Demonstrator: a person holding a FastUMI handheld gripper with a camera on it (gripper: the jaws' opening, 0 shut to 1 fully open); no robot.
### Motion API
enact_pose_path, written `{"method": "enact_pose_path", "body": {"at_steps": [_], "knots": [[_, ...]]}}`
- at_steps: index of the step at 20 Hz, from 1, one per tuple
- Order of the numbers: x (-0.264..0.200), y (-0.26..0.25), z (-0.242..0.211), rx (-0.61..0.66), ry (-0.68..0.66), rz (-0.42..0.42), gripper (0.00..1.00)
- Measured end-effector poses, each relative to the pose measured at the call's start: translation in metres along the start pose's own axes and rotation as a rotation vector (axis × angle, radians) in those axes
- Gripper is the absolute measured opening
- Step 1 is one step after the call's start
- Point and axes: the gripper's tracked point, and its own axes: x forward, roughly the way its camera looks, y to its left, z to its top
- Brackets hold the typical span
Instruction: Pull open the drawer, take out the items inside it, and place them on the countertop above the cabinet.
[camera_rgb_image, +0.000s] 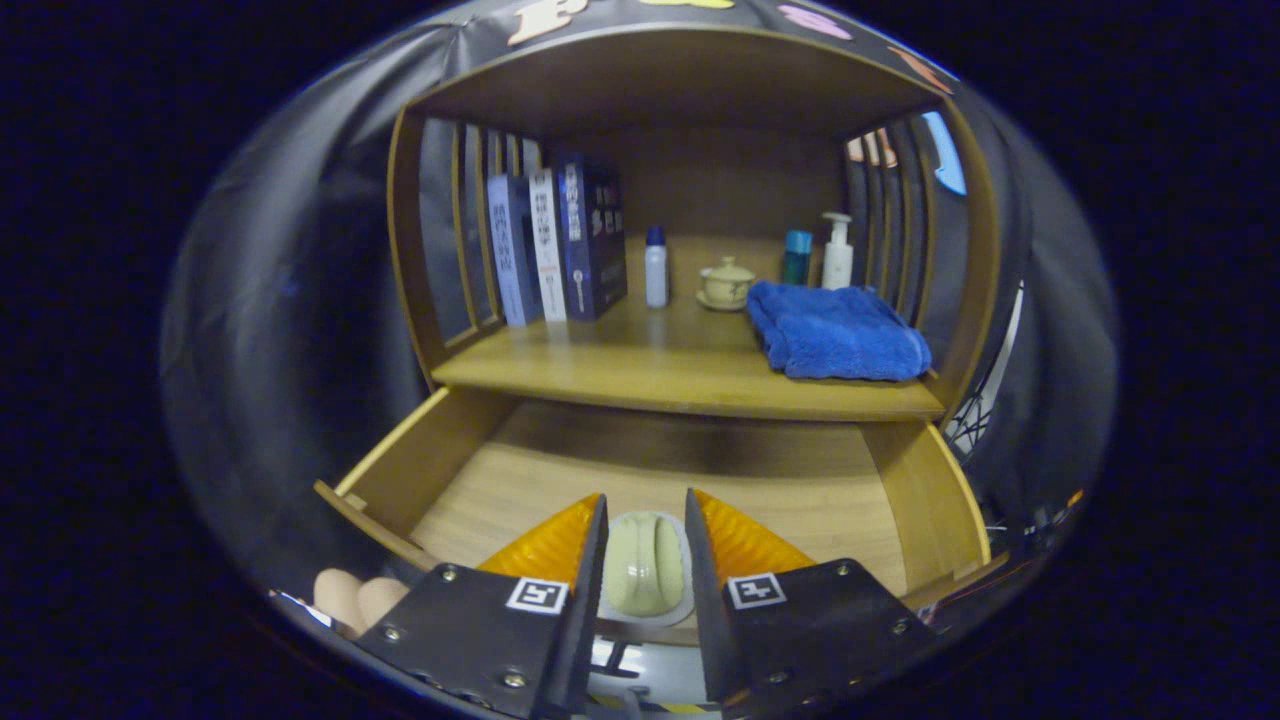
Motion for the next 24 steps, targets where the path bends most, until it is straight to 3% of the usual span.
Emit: {"method": "enact_pose_path", "body": {"at_steps": [6, 11, 13, 15, 16, 24], "knots": [[0.049, 0.005, -0.037, -0.054, 0.233, 0.024, 0.44], [0.069, 0.004, -0.058, -0.072, 0.318, 0.015, 0.44], [0.074, 0.006, -0.066, -0.053, 0.346, 0.017, 0.24], [0.074, 0.005, -0.065, -0.042, 0.331, 0.012, 0.25], [0.074, 0.006, -0.064, -0.033, 0.327, 0.016, 0.17], [0.045, 0.006, -0.004, 0.02, 0.153, 0.02, 0.17]]}}
